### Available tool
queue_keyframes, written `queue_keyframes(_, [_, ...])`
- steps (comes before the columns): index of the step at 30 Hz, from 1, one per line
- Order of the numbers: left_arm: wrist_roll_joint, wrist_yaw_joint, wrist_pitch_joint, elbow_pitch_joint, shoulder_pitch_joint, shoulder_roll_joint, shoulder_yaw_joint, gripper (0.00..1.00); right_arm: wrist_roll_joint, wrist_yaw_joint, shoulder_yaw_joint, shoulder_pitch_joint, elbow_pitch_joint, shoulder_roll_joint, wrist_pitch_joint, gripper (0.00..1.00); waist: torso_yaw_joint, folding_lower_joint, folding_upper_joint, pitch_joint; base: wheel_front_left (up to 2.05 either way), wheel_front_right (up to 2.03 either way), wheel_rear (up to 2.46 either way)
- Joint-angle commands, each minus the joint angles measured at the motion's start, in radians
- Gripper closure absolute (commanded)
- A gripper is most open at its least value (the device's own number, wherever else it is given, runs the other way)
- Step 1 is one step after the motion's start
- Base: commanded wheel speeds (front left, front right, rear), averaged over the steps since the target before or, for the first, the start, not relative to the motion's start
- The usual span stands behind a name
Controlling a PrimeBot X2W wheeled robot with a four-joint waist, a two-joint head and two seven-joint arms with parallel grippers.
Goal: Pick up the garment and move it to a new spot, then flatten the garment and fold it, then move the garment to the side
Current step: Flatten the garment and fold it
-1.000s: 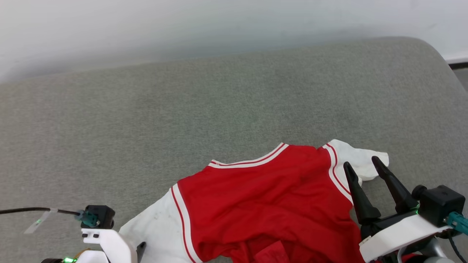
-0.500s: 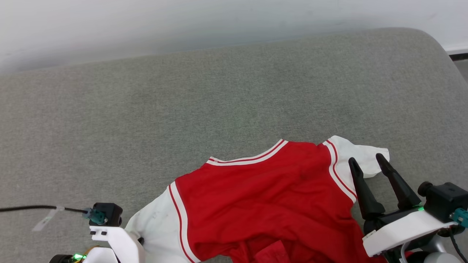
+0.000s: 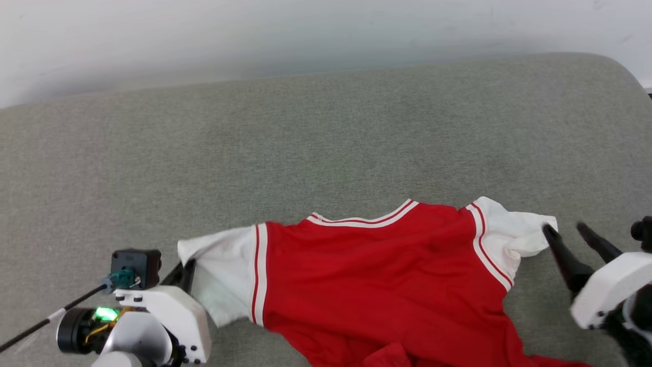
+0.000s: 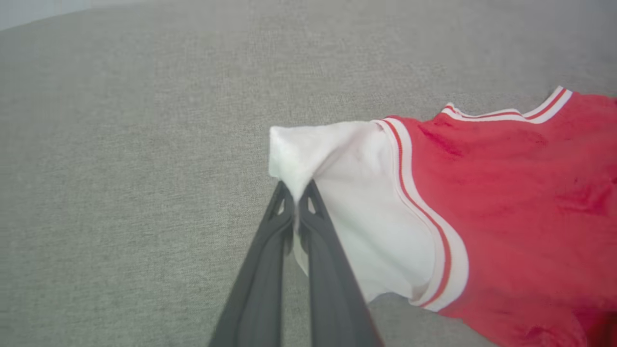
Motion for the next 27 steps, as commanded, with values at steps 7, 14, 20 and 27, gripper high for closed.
queue_keyframes(7, [0.036, 0.001, -0.036, -0.066, -0.048, -0.016, -0.017, 1.00, 0.097, 0.000, -0.026, -0.141, 0.237, -0.119, 0.336, 0.00, 0.043, -0.0001, 0.0000, 0.032, 0.00, 0.00, 0.00])
queue_keyframes(14, [0.061, -0.004, -0.047, -0.107, -0.089, -0.039, -0.050, 1.00, 0.105, 0.000, -0.015, -0.283, 0.349, -0.125, 0.439, 0.00, 0.083, -0.0001, 0.0000, 0.103, 0.00, 0.00, 0.00])
queue_keyframes(20, [0.064, -0.020, -0.056, -0.103, -0.129, -0.054, -0.067, 1.00, 0.118, 0.000, 0.005, -0.326, 0.455, -0.096, 0.532, 0.00, 0.108, -0.0001, 0.0000, 0.149, 0.00, 0.00, 0.00])
queue_keyframes(27, [0.049, -0.032, -0.082, -0.076, -0.125, -0.057, -0.061, 1.00, 0.125, 0.000, 0.029, -0.316, 0.514, -0.061, 0.572, 1.00, 0.106, -0.0001, 0.0000, 0.133, 0.00, 0.00, 0.00])
